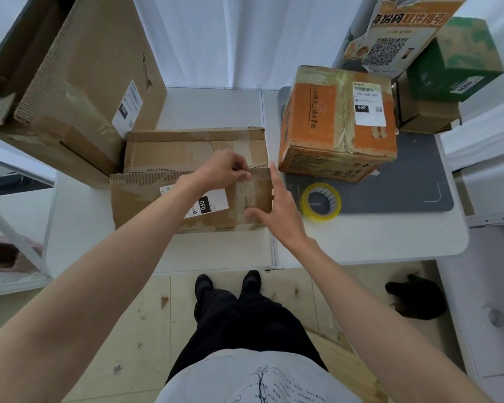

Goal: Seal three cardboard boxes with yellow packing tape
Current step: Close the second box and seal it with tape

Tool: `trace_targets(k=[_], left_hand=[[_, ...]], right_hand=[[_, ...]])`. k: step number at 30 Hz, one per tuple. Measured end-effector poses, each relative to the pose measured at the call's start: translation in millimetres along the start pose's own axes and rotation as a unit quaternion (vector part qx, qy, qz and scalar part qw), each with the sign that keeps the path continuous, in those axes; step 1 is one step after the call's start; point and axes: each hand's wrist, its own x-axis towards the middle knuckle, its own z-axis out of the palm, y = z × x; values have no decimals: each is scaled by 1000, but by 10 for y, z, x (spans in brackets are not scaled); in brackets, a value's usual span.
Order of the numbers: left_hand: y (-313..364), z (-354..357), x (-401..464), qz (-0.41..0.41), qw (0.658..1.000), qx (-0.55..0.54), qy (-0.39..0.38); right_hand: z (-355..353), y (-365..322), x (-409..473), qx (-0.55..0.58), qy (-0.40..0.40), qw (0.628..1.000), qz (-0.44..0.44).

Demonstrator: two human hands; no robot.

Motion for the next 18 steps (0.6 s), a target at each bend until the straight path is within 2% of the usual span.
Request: trace_targets(k=[2, 4, 5, 7, 9, 12, 15, 18], left_hand=[[-22, 39, -3, -2, 1000, -1, 11], [-62, 110, -8, -8, 1000, -5, 28], [-71, 145, -20, -10, 999, -4, 42], [-74, 197, -44, -10, 997, 6, 72], [-75, 224, -57, -4, 996, 15, 89], [-64, 249, -81, 6, 995, 37, 94], [18, 275, -120, 22, 991, 55, 121], [205, 338, -145, 58, 992, 15, 113]], right_hand=[[-74, 162, 3, 40, 86, 995, 29], [-178, 435, 21, -3, 162, 982, 94], [-229, 591, 36, -55, 158, 977, 131], [-301, 854, 64, -136, 81, 970, 187], [-329, 1025, 97, -166, 10, 963, 212], [-312, 1167, 137, -178, 7, 962, 208], [-324, 1184, 90, -135, 105, 967, 191], [-361, 1113, -63, -62, 183, 975, 108]])
